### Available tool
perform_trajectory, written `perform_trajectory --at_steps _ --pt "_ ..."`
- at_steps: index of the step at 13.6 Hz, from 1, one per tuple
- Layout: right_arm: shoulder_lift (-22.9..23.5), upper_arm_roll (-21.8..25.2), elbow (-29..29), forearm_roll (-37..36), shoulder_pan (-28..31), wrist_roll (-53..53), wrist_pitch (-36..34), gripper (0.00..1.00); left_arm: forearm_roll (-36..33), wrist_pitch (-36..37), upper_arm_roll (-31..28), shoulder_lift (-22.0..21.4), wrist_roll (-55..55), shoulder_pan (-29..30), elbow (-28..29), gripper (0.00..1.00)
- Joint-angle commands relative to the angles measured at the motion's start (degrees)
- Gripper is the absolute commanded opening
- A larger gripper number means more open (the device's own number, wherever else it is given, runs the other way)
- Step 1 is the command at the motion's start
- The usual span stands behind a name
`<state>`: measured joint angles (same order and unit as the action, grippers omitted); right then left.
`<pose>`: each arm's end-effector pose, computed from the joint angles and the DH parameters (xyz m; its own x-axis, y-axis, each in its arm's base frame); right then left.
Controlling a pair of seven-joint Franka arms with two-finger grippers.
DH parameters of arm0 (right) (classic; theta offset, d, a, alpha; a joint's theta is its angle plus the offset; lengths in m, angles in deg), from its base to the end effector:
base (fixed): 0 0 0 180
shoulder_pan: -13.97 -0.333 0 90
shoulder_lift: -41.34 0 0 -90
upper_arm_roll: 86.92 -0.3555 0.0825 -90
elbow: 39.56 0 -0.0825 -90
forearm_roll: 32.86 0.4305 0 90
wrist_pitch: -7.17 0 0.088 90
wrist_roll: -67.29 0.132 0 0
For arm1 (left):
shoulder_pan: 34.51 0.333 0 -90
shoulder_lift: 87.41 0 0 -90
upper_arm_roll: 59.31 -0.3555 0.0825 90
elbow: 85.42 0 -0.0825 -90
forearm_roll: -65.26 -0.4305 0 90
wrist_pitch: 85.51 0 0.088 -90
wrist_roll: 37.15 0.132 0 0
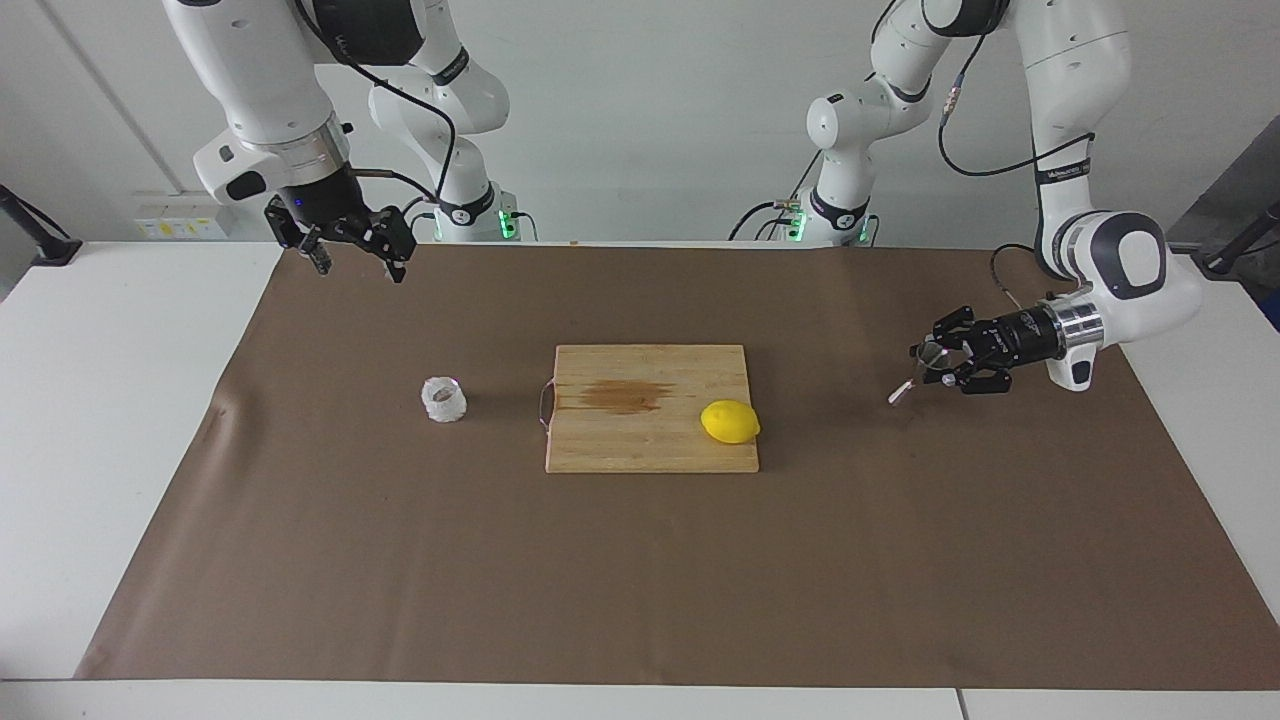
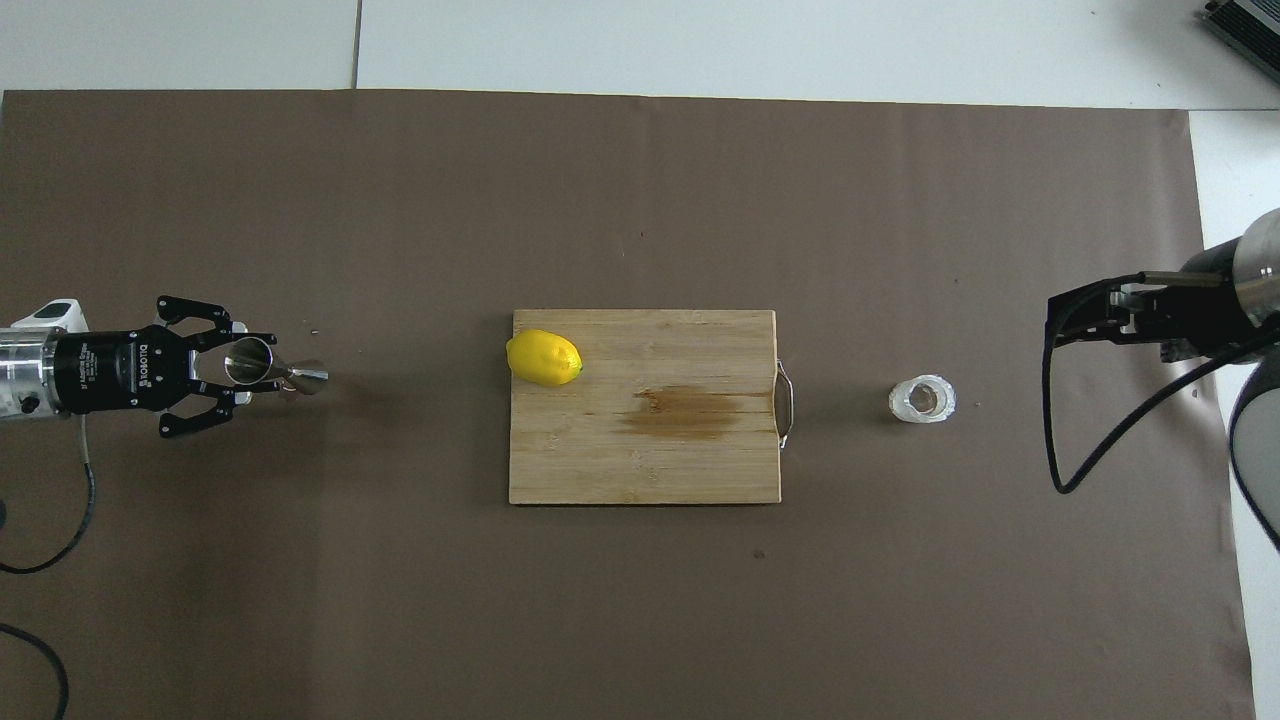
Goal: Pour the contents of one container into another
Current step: 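Carry the metal cup over the cutting board with the left gripper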
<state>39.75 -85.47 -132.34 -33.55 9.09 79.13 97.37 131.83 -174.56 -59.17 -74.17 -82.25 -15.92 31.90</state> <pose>0.5895 0.0335 0.6307 0.9891 -0.1462 -0.0146 -0.1460 -0.9892 0.0146 0.5824 0.0653 0.3469 0.0193 0.2915 -0.9564 0.9993 0.0262 0.0281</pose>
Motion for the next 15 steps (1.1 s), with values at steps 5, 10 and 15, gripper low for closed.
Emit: perform_trajectory --at_steps 5,10,15 --pt "-1.2 -0.2 -1.4 1.0 0.7 -1.2 0.3 1.0 4.3 1.5 0.7 -3.3 -3.5 -6.6 0.4 0.0" --pt "-1.2 -0.2 -1.4 1.0 0.7 -1.2 0.3 1.0 8.2 -5.0 0.6 -6.6 -10.2 -14.4 1.3 0.0" --pt "-1.2 -0.2 -1.4 1.0 0.7 -1.2 0.4 1.0 12.2 -13.5 0.7 -8.1 -13.7 -22.2 1.6 0.0"
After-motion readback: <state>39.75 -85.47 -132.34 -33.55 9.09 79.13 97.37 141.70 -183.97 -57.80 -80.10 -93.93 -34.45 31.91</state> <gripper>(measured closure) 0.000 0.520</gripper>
